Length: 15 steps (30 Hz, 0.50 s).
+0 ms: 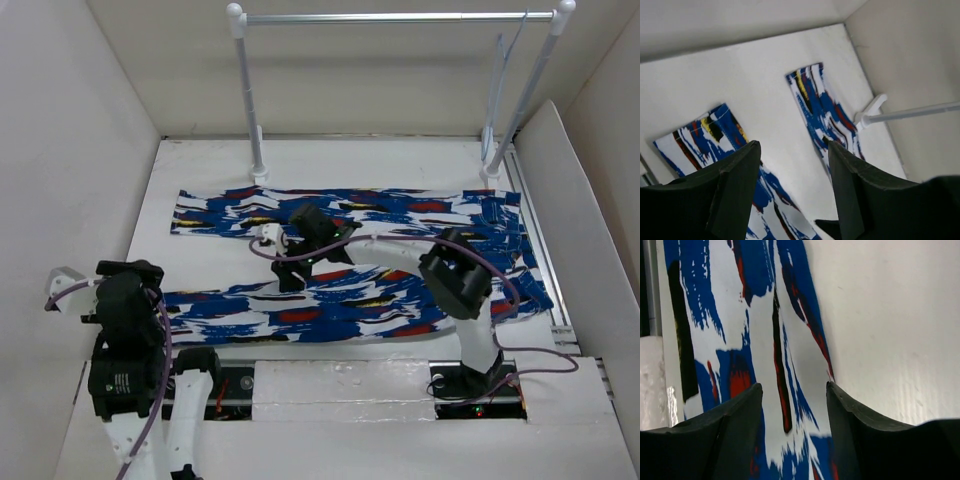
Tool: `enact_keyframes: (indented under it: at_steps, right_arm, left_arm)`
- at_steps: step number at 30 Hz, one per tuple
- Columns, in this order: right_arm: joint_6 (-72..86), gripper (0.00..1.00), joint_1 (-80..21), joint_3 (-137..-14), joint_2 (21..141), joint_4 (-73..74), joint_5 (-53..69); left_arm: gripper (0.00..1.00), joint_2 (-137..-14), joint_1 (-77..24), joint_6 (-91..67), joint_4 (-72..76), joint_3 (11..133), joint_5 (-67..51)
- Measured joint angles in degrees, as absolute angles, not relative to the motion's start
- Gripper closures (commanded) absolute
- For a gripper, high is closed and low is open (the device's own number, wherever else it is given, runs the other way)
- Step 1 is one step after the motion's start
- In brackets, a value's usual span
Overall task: Place the trousers on the hanger
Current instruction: Flatten out the trousers at the center of the board.
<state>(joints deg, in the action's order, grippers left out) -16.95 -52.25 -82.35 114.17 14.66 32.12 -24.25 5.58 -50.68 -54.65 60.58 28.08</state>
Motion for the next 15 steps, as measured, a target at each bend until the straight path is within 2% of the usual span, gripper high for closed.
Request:
enact_keyframes:
  at_steps: [6,15]
  right_arm:
    - [-16.32,0.39,-57.1,-91.59,126.37,14.79,32.14]
    - [-10.72,0.39,-58.76,-101.03,133.64,11.0,33.21]
  left_arm:
    - [0.51,-24.27,5.45,-47.66,-51.94,64.47,27.83]
    - [0.57,-25.65,5.3,-46.54,-49.58,61.82,21.34]
